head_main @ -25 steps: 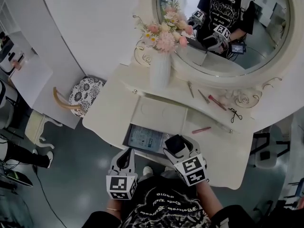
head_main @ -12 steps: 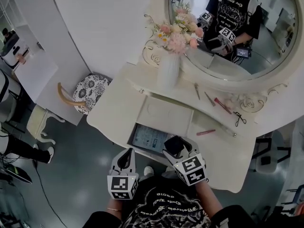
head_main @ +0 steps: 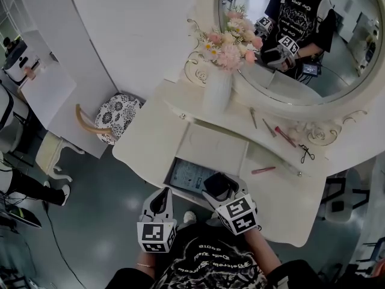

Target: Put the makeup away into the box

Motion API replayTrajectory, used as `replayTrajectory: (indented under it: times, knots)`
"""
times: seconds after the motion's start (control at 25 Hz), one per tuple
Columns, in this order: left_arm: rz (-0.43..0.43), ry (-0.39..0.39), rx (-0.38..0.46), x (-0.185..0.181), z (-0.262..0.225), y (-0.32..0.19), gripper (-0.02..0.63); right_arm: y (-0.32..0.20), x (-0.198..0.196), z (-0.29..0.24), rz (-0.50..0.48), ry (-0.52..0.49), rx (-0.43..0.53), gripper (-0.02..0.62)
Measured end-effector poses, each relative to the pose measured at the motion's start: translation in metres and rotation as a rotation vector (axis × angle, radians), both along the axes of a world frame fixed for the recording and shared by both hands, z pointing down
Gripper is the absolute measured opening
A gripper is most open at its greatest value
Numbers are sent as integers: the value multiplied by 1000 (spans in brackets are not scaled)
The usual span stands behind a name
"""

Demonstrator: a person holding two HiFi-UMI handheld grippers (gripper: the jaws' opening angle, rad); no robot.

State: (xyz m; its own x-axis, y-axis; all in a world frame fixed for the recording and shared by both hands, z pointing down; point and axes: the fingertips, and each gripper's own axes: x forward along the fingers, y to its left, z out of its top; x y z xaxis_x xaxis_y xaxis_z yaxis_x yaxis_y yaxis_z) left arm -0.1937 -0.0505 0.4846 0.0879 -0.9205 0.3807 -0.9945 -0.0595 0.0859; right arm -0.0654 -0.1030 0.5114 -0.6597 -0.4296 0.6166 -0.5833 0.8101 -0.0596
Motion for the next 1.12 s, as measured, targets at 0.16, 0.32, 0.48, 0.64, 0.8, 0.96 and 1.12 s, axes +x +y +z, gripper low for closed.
replayTrajectory:
  times: [0.16,0.32,0.48,0.64,0.8,0.96,1.12]
  knots:
    - [-5,-1,2,-1,0,-1,15,0,-5,2,-14,2,-11,342]
    - [-14,-4,3,-4,0,-3,15,1,-10,4,-26,2,-31,342]
    - [-16,0,2,-6,0,-6,15,0,-17,6,-28,-12,-65,342]
    - [-20,7,-2,-8,0,-7,15,0,-20,11,-31,-13,-86,342]
    - [-17,3,3,-11,-2,-8,15,-1,-23,14,-27,-9,-93,342]
    - [-26,2,9,-16,-5,-8,15,0,-27,17,-39,13,-93,342]
    - [-17,5,11,-16,-5,-9,15,0,-28,17,-34,37,-106,342]
